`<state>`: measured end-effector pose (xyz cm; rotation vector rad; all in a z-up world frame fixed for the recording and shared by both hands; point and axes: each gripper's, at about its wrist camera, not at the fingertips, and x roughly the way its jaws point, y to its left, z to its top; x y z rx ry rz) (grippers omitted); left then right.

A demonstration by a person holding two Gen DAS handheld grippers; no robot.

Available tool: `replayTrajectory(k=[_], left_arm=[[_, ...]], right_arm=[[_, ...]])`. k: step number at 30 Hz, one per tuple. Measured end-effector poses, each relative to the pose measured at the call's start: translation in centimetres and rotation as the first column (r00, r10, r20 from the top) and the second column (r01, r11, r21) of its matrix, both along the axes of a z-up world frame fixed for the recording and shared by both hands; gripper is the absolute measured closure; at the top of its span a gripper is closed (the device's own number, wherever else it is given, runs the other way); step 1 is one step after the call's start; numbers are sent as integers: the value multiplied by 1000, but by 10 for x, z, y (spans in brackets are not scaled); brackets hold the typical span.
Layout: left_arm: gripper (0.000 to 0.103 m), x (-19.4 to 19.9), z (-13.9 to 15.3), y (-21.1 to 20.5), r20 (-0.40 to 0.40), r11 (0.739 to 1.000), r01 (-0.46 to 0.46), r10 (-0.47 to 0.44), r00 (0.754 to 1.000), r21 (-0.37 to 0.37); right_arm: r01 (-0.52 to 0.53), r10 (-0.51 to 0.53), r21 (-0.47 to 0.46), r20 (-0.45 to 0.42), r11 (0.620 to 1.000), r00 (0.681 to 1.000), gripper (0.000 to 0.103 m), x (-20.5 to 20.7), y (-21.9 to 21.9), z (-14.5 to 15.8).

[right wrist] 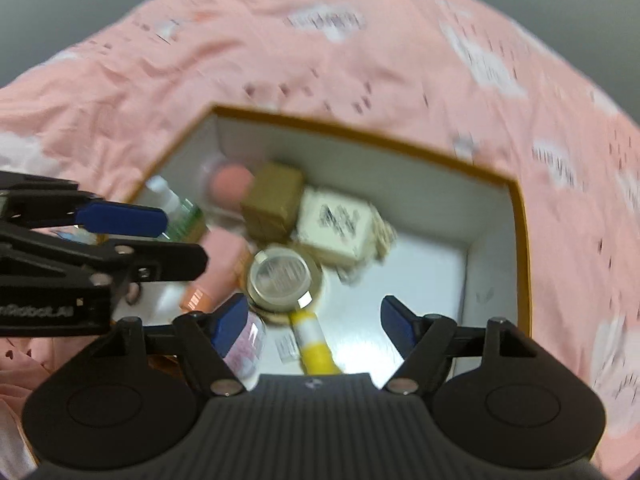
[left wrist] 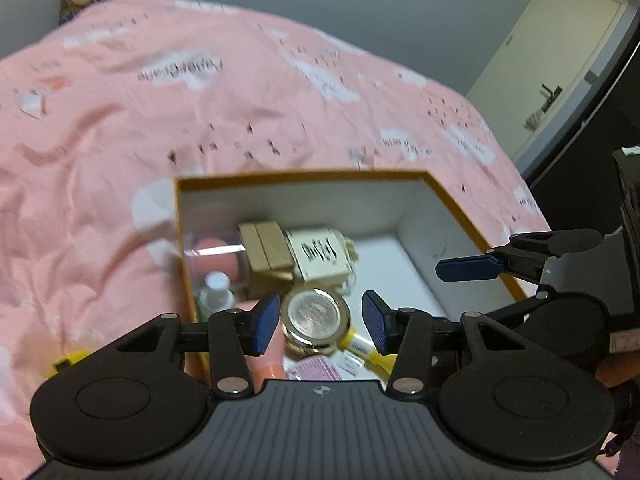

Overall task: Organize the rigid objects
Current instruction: 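Withdraw both tools from the orange box back to the pile, then grasp the white cream jar with left tool while right tool grasps the yellow tape measure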

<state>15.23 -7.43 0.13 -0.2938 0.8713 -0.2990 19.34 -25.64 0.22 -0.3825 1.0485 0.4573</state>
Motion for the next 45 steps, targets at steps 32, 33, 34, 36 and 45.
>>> replayTrajectory(k=[32,33,34,36,45], left_arm=[[48,-55,-20,169,-91,963,-265,268,959,43],[48,-54,-27,168,-116,962,-267,271,956,48],[48,-54,-33,168,-138,962,-269,273,952,52],[48,-54,-46,166,-185,960,-276,280,942,47],[48,-46,-92,155,-292,931,-360,362,885,62]], right_arm=[[-543,544,-51,155,838,825,48,-60,164,-21],[-554,555,-51,141,831,820,50,-58,168,-25],[-558,559,-49,132,828,818,51,-57,171,-29],[-564,566,-50,104,824,818,57,-54,179,-37],[-593,607,-156,68,790,792,58,-50,192,-63]])
